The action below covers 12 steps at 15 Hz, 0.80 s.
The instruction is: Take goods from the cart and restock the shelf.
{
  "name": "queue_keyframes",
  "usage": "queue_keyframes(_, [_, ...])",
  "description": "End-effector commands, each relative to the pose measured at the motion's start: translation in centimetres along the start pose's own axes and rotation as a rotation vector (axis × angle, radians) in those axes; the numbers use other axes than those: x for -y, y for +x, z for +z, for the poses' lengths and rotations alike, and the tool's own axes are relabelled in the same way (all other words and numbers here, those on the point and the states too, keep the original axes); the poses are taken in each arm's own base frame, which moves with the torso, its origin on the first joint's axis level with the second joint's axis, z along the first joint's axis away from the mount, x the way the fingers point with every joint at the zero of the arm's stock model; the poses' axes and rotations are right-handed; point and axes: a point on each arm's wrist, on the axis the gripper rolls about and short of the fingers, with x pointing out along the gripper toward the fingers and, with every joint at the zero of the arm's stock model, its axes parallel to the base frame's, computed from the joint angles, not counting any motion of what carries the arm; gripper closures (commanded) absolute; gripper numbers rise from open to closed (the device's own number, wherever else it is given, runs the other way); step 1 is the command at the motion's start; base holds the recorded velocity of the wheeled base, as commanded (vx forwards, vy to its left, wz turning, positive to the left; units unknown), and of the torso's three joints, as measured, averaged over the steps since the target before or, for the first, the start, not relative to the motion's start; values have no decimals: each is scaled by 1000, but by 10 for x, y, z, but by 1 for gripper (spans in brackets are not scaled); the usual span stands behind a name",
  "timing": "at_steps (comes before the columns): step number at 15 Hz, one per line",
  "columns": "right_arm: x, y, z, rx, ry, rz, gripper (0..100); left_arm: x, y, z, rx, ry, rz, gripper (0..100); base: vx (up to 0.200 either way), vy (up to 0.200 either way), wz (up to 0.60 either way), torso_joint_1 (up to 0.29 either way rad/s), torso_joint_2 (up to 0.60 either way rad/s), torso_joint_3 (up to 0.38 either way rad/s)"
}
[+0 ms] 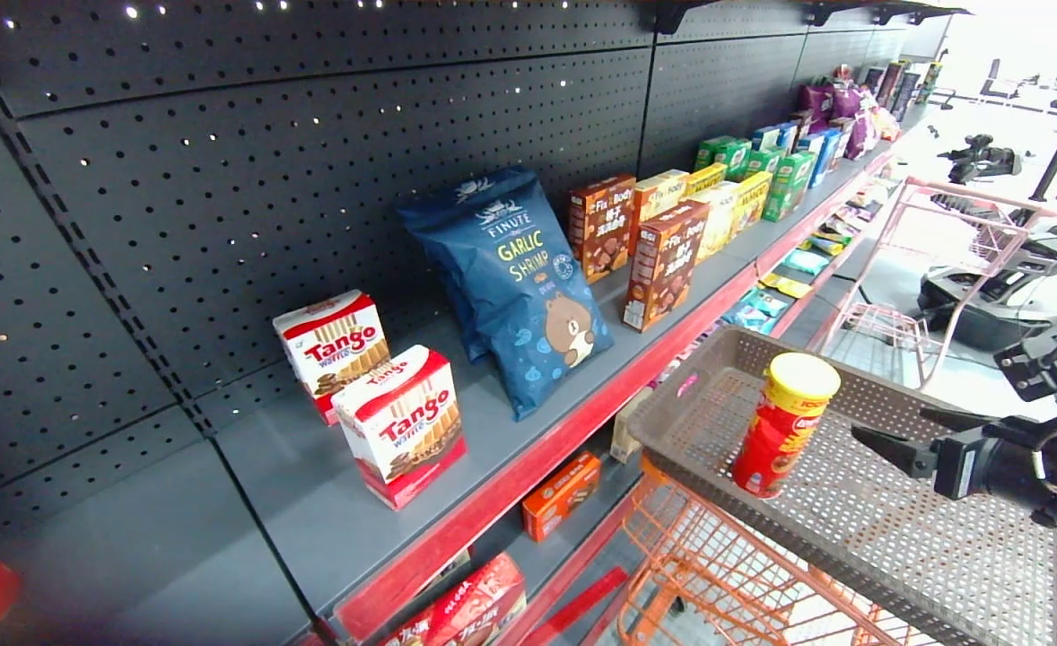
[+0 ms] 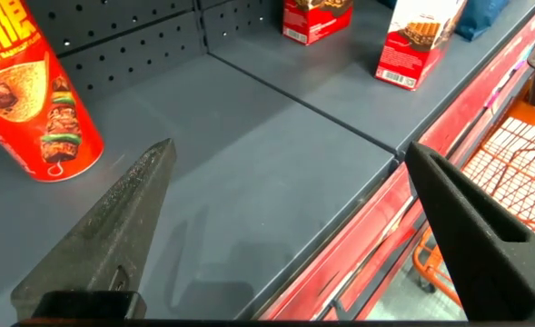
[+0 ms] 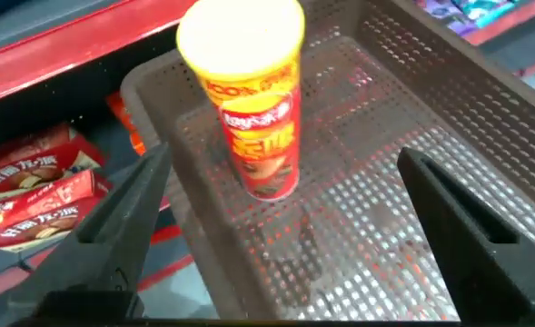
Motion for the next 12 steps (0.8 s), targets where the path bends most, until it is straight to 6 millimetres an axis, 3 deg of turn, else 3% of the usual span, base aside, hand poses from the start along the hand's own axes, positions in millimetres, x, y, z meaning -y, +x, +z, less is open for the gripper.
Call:
queue_keyframes(1, [0, 22, -15, -36, 5, 31, 0, 0, 0, 0, -1, 0, 0, 0, 0, 0, 0, 0, 0, 0])
queue_keyframes(6, [4, 53, -37, -34, -50, 49, 0, 0, 0, 0, -1, 0, 0, 0, 0, 0, 0, 0, 0, 0])
queue_keyframes(12, [-3, 90, -34, -4, -80, 109, 0, 0, 0, 0, -1, 0, 0, 0, 0, 0, 0, 0, 0, 0])
